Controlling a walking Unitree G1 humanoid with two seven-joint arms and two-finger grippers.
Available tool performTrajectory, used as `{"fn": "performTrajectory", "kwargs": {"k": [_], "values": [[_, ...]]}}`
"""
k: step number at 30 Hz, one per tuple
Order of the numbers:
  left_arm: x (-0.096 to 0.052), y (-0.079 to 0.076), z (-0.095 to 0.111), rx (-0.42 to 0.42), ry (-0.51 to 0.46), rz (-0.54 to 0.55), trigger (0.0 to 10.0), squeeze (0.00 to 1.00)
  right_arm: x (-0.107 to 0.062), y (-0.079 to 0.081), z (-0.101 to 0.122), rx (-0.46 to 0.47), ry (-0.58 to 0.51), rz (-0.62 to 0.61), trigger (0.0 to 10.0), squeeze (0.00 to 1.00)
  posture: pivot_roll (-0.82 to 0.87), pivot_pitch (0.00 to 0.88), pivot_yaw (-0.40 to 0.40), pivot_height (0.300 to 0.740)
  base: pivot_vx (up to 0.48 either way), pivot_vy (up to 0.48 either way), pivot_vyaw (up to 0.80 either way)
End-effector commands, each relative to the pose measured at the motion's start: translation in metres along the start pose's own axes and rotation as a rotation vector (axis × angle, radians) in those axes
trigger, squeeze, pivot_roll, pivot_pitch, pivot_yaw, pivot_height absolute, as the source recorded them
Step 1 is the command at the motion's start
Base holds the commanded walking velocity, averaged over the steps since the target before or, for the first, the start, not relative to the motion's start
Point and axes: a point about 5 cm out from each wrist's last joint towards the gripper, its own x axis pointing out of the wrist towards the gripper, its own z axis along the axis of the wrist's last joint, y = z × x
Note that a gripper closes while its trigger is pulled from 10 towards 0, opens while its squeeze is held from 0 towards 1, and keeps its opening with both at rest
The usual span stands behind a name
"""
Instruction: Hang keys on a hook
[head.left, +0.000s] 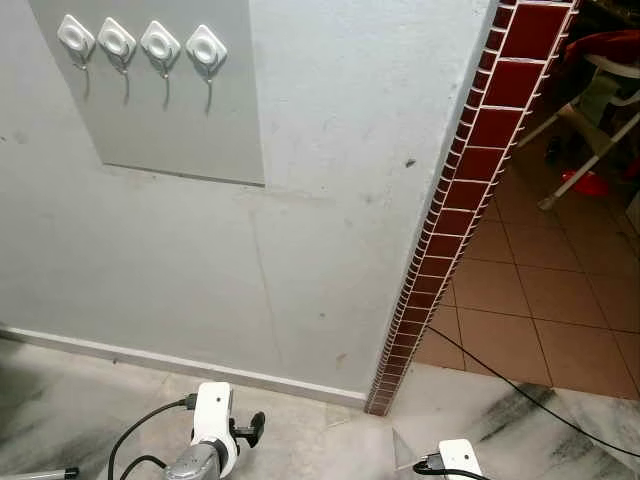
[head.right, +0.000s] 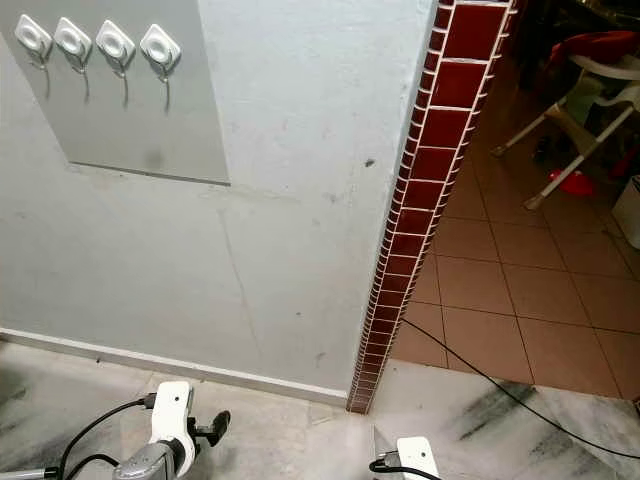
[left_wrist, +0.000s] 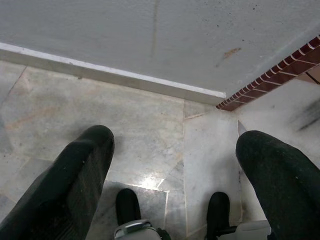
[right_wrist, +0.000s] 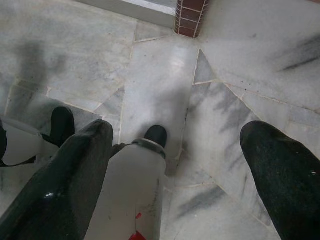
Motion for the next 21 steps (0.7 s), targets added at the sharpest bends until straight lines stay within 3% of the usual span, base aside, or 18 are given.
{"fn": "performTrajectory", "kwargs": {"k": [1, 21], "values": [[-0.0067, -0.003, -0.0216, 0.259, 0.128, -0.147, 10.0, 0.0, 0.0069, 0.0121, 0.0227, -0.282, -0.004, 0.064, 10.0, 0.0, -0.04, 0.0, -0.015, 0.74, 0.0, 0.0, 0.0], [-0.0087, 0.0, -0.025, 0.246, 0.135, -0.144, 10.0, 0.0, 0.0051, 0.0139, 0.014, -0.293, -0.004, 0.065, 10.0, 0.0, -0.05, 0.0, -0.012, 0.74, 0.0, 0.0, 0.0]]}}
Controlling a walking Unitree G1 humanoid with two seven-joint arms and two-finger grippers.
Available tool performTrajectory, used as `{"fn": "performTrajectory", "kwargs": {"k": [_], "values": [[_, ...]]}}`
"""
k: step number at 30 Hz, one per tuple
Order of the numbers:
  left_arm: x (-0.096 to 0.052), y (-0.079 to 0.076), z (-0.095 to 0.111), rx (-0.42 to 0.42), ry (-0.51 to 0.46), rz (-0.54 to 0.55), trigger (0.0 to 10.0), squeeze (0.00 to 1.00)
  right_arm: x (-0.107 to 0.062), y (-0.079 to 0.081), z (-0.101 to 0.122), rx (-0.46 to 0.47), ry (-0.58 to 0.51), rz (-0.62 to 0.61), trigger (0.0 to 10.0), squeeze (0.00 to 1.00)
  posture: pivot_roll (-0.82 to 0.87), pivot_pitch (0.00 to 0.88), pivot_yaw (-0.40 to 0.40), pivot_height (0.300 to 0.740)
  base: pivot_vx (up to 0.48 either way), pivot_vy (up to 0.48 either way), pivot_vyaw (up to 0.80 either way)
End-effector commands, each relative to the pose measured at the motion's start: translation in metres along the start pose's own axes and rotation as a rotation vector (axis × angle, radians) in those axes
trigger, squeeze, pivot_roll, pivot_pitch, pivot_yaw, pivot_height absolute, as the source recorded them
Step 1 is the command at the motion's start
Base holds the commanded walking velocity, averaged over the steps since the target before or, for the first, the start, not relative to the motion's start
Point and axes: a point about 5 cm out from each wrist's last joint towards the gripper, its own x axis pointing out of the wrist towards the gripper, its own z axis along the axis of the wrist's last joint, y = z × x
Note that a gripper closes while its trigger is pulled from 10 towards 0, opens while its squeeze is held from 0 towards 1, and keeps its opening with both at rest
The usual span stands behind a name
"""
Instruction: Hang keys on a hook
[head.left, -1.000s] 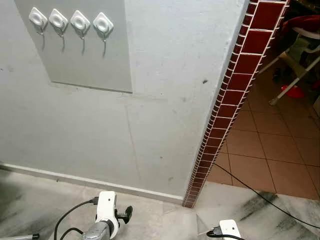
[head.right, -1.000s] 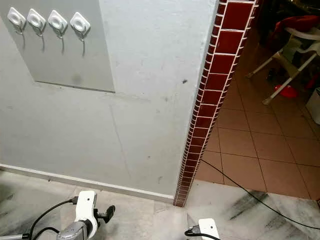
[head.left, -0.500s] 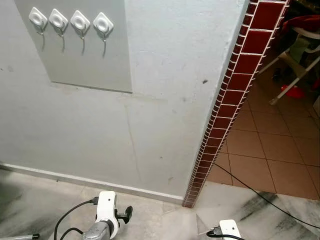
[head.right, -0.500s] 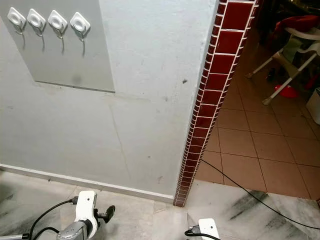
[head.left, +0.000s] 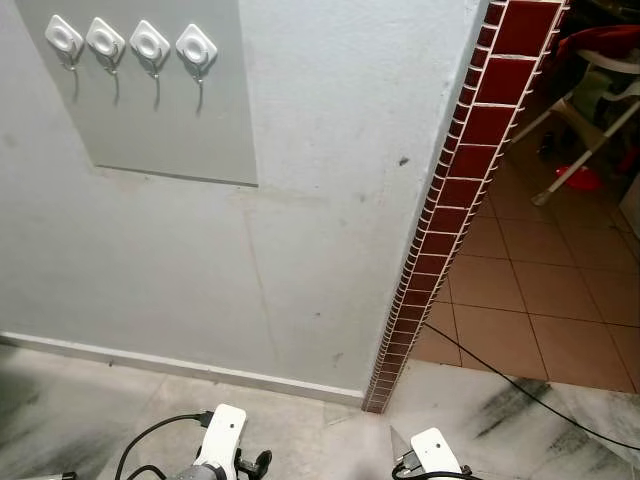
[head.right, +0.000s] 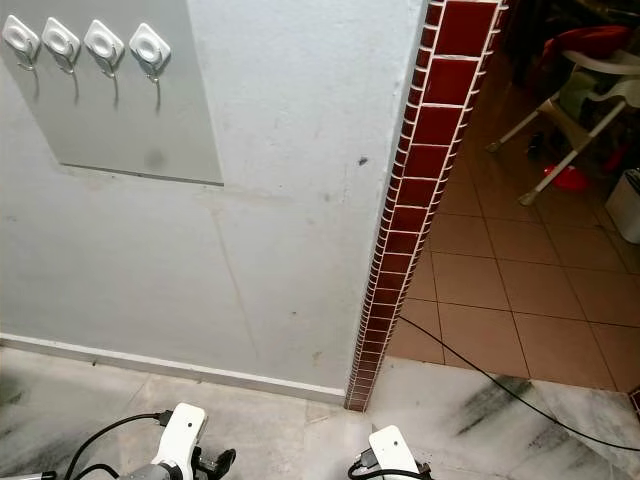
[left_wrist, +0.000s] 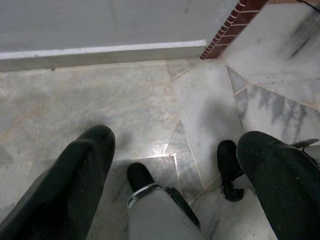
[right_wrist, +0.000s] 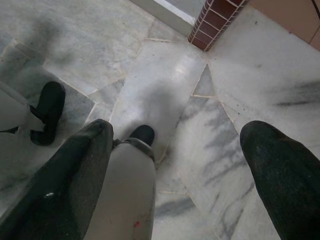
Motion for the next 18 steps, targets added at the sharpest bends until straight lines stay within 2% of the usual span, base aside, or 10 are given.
{"fn": "performTrajectory", "kwargs": {"k": [1, 11, 15, 18], "values": [[0.0, 0.0, 0.0, 0.014, 0.005, -0.006, 10.0, 0.0, 0.0, 0.0, -0.001, -0.009, 0.0, 0.0, 10.0, 0.0, -0.04, 0.0, -0.013, 0.74, 0.0, 0.0, 0.0], [0.0, 0.001, 0.0, 0.01, 0.005, -0.001, 10.0, 0.0, 0.0, 0.0, -0.001, -0.008, 0.0, -0.006, 10.0, 0.0, -0.05, 0.0, -0.011, 0.74, 0.0, 0.0, 0.0], [-0.001, 0.005, -0.004, -0.087, 0.033, 0.073, 10.0, 0.0, -0.001, -0.009, -0.003, 0.108, 0.012, -0.063, 10.0, 0.0, -0.04, 0.0, -0.012, 0.74, 0.0, 0.0, 0.0], [0.001, 0.002, -0.003, -0.099, 0.037, 0.081, 10.0, 0.0, -0.002, -0.012, -0.005, 0.118, 0.025, -0.086, 10.0, 0.0, -0.05, 0.0, -0.01, 0.74, 0.0, 0.0, 0.0]]}}
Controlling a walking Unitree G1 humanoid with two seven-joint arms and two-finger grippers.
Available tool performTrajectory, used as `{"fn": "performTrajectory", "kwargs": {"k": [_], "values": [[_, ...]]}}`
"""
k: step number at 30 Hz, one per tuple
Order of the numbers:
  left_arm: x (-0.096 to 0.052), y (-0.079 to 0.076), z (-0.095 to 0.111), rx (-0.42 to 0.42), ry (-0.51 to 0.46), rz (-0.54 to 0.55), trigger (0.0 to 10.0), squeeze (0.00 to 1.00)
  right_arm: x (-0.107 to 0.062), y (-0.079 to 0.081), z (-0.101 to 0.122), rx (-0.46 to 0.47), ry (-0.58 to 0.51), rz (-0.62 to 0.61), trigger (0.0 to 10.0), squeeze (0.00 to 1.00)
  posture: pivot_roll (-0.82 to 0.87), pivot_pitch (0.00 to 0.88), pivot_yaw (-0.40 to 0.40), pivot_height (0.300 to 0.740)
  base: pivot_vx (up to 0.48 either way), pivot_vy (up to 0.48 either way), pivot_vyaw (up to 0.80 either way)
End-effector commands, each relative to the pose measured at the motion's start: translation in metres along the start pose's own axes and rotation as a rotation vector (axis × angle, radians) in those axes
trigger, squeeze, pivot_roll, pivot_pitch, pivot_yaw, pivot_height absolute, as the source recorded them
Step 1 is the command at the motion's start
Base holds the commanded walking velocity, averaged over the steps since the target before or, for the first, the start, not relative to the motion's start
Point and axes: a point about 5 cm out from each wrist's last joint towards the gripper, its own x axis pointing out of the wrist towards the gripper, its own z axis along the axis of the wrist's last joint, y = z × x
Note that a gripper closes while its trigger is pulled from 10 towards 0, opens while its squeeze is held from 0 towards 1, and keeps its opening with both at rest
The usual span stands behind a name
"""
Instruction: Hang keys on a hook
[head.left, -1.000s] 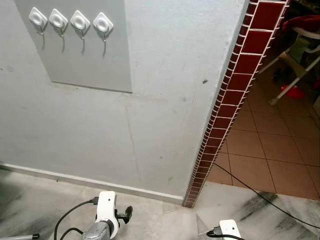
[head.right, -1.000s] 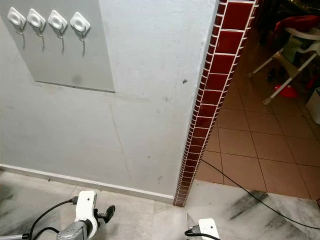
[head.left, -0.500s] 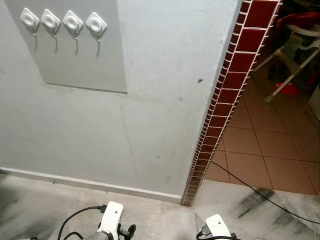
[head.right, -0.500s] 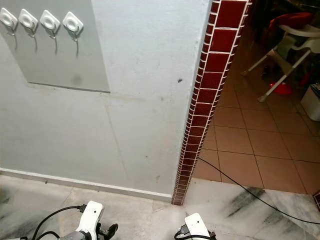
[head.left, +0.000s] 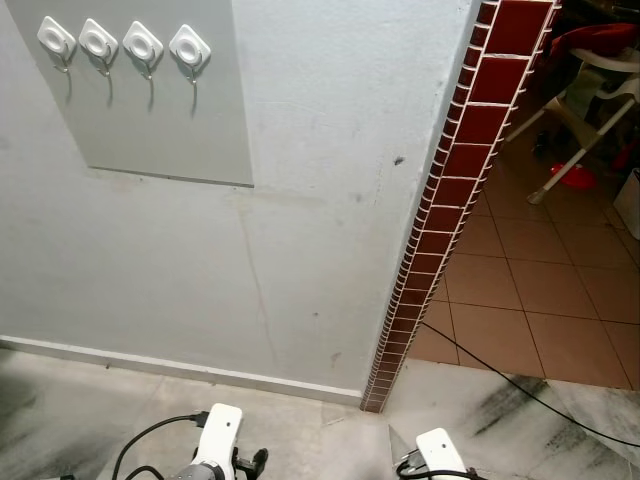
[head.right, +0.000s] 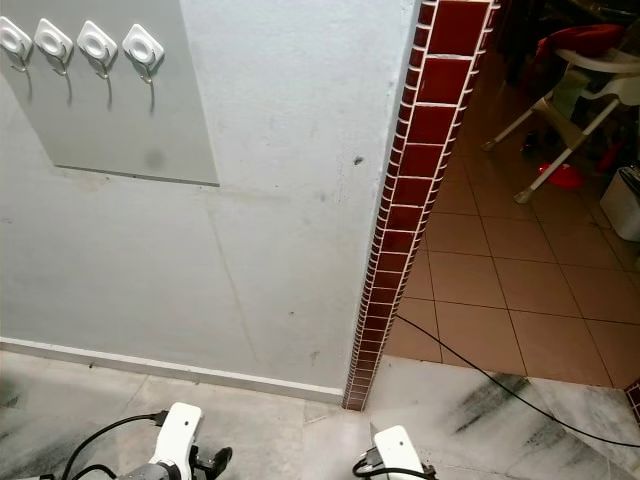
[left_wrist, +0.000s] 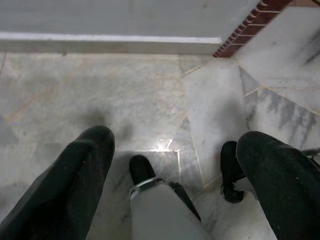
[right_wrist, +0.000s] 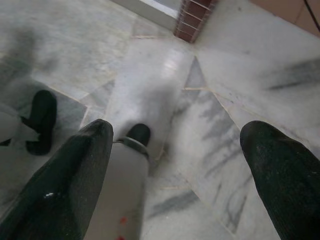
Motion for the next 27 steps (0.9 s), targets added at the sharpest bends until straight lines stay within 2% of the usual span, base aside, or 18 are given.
{"fn": "performTrajectory", "kwargs": {"k": [1, 4, 8, 9, 10, 13, 15, 17, 18, 20, 21, 22, 23, 27], "values": [[0.003, -0.006, 0.006, -0.018, -0.02, -0.008, 10.0, 0.0, 0.0, -0.002, 0.002, 0.03, -0.002, -0.019, 10.0, 0.0, -0.05, 0.0, -0.01, 0.74, 0.0, 0.0, 0.0], [0.005, -0.01, 0.015, -0.027, -0.057, -0.021, 10.0, 0.0, 0.001, -0.002, 0.009, 0.035, -0.032, -0.013, 10.0, 0.0, -0.05, 0.0, -0.01, 0.74, 0.0, 0.0, 0.0], [0.008, -0.017, 0.042, -0.078, -0.184, -0.069, 10.0, 0.0, 0.003, -0.003, 0.028, 0.123, -0.131, -0.002, 10.0, 0.0, -0.05, 0.0, -0.021, 0.74, 0.0, 0.0, 0.0], [0.009, -0.018, 0.045, -0.079, -0.193, -0.078, 10.0, 0.0, 0.003, -0.004, 0.029, 0.121, -0.135, -0.003, 10.0, 0.0, -0.05, 0.0, -0.023, 0.74, 0.0, 0.0, 0.0], [0.009, -0.021, 0.049, -0.042, -0.213, -0.097, 10.0, 0.0, 0.003, -0.002, 0.031, 0.108, -0.159, 0.004, 10.0, 0.0, -0.05, 0.0, -0.023, 0.74, 0.0, 0.0, 0.0], [0.009, -0.019, 0.049, -0.058, -0.214, -0.078, 10.0, 0.0, 0.003, 0.0, 0.03, 0.101, -0.163, 0.018, 10.0, 0.0, -0.05, 0.0, -0.023, 0.74, 0.0, 0.0, 0.0], [0.008, -0.013, 0.055, -0.121, -0.241, -0.038, 10.0, 0.0, 0.003, 0.004, 0.032, 0.105, -0.178, 0.022, 10.0, 0.0, -0.05, 0.0, -0.019, 0.74, 0.0, 0.0, 0.0], [0.009, -0.013, 0.057, -0.126, -0.252, -0.034, 10.0, 0.0, 0.003, 0.004, 0.034, 0.102, -0.188, 0.016, 10.0, 0.0, -0.05, 0.0, -0.018, 0.74, 0.0, 0.0, 0.0], [0.008, -0.011, 0.063, -0.133, -0.278, -0.023, 10.0, 0.0, 0.004, 0.006, 0.04, 0.13, -0.218, 0.02, 10.0, 0.0, -0.06, 0.0, -0.013, 0.74, 0.0, 0.0, 0.0], [0.008, -0.008, 0.069, -0.15, -0.299, -0.002, 10.0, 0.0, 0.004, 0.007, 0.046, 0.139, -0.25, 0.023, 10.0, 0.0, -0.06, 0.0, -0.011, 0.74, 0.0, 0.0, 0.8], [0.007, -0.004, 0.076, -0.193, -0.328, 0.01, 10.0, 0.0, 0.004, 0.009, 0.051, 0.165, -0.28, 0.027, 10.0, 0.0, -0.07, 0.0, -0.002, 0.74, 0.0, 0.0, 0.8], [0.007, -0.004, 0.076, -0.193, -0.328, 0.01, 10.0, 0.0, 0.004, 0.009, 0.051, 0.165, -0.28, 0.027, 10.0, 0.0, -0.07, 0.0, -0.002, 0.74, 0.0, 0.0, 0.8], [0.007, 0.0, 0.08, -0.229, -0.35, 0.028, 10.0, 0.0, 0.004, 0.009, 0.054, 0.191, -0.298, 0.023, 10.0, 0.0, -0.07, 0.0, 0.002, 0.74, 0.0, 0.0, 0.8], [0.006, 0.0, 0.09, -0.222, -0.403, 0.029, 10.0, 0.0, 0.003, 0.008, 0.059, 0.193, -0.33, 0.011, 10.0, 0.0, -0.07, 0.0, 0.004, 0.74, 0.0, 0.0, 0.8]]}}
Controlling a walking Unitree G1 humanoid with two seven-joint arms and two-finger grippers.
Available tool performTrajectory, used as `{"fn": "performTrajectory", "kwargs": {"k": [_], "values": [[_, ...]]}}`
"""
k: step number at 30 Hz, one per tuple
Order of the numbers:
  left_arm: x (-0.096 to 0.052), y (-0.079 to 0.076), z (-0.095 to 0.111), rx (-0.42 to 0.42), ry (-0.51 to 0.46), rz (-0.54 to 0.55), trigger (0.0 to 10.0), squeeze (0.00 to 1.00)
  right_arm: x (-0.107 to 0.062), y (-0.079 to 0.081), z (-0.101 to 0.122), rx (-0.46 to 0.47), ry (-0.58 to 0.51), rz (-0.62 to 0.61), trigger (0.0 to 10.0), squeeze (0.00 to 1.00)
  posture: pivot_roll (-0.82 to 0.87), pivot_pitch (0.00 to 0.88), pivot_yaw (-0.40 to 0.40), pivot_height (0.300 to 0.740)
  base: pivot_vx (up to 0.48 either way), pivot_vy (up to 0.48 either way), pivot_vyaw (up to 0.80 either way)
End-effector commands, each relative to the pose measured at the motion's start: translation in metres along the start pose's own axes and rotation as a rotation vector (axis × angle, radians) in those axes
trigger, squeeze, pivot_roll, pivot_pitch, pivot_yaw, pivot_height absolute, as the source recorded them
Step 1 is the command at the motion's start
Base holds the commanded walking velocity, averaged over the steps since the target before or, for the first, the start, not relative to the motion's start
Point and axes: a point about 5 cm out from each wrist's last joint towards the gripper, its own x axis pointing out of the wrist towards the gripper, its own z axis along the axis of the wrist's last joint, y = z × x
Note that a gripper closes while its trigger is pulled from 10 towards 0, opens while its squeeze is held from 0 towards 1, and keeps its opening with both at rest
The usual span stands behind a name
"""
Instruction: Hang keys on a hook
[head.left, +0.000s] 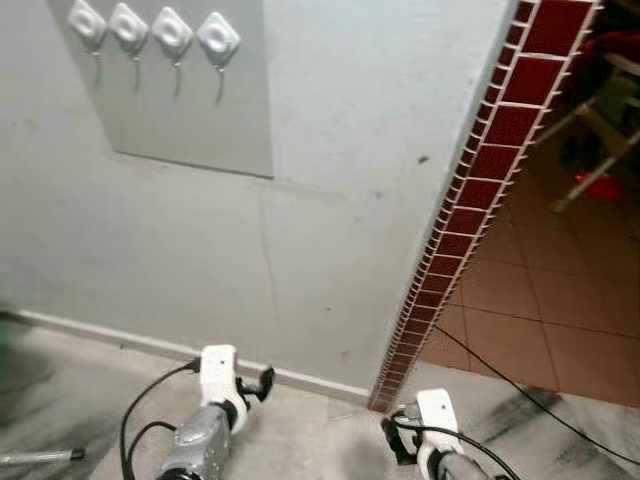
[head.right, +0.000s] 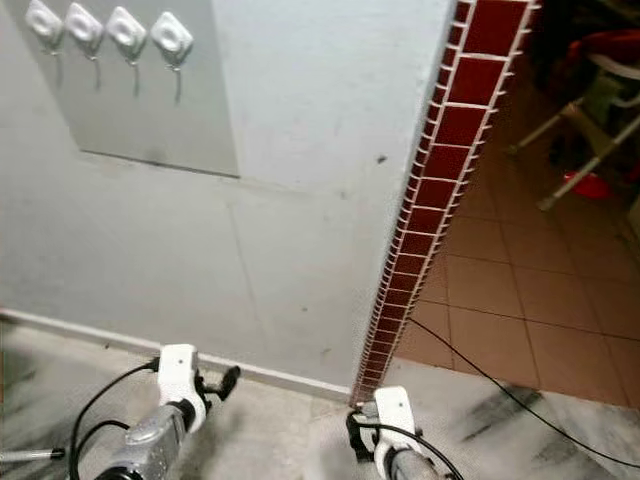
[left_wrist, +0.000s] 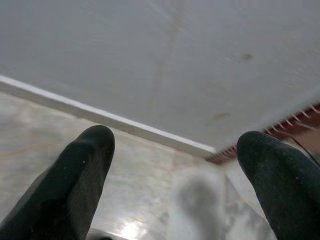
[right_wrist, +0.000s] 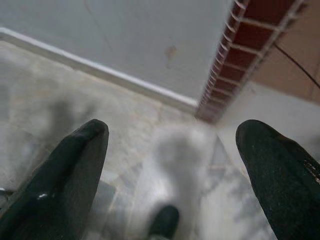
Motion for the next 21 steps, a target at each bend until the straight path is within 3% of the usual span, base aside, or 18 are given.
{"fn": "performTrajectory", "kwargs": {"k": [1, 9, 13, 16, 19, 21], "values": [[0.003, -0.004, 0.009, -0.01, -0.047, -0.009, 10.0, 0.0, -0.001, -0.004, 0.002, 0.021, -0.017, -0.026, 10.0, 0.0, -0.07, 0.0, 0.004, 0.74, 0.0, 0.0, 0.8], [0.006, -0.012, 0.024, 0.073, -0.116, -0.076, 10.0, 0.0, 0.002, -0.001, 0.021, 0.0, -0.133, 0.038, 10.0, 0.0, -0.06, 0.0, -0.023, 0.74, 0.0, 0.0, 0.8], [0.008, -0.013, 0.033, 0.174, -0.142, -0.101, 10.0, 0.0, 0.005, -0.002, 0.035, -0.032, -0.183, 0.058, 10.0, 0.0, -0.05, 0.0, -0.027, 0.74, 0.0, 0.0, 0.8], [0.009, -0.011, 0.038, 0.176, -0.153, -0.082, 10.0, 0.0, 0.006, -0.004, 0.042, -0.036, -0.207, 0.062, 10.0, 0.0, -0.05, 0.0, -0.026, 0.74, 0.0, 0.0, 0.8], [0.009, -0.01, 0.035, 0.048, -0.129, -0.114, 10.0, 0.0, 0.006, -0.008, 0.044, -0.045, -0.203, 0.049, 10.0, 0.0, -0.06, 0.0, -0.021, 0.74, 0.0, 0.0, 0.8], [0.009, -0.01, 0.036, 0.068, -0.137, -0.087, 10.0, 0.0, 0.006, -0.008, 0.044, -0.047, -0.202, 0.049, 10.0, 0.0, -0.06, 0.0, -0.019, 0.74, 0.0, 0.0, 0.8]]}}
